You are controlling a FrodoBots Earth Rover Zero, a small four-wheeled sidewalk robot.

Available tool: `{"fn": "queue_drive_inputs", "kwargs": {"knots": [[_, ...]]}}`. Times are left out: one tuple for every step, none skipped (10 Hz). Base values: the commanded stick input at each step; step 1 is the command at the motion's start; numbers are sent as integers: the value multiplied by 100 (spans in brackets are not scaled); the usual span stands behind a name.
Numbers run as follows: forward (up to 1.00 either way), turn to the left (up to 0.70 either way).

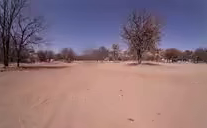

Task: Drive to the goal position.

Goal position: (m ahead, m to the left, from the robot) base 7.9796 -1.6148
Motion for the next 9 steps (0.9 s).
{"fn": "queue_drive_inputs", "kwargs": {"knots": [[100,0],[100,0],[100,0],[100,0],[100,0],[100,0],[100,0],[100,0],[100,0]]}}
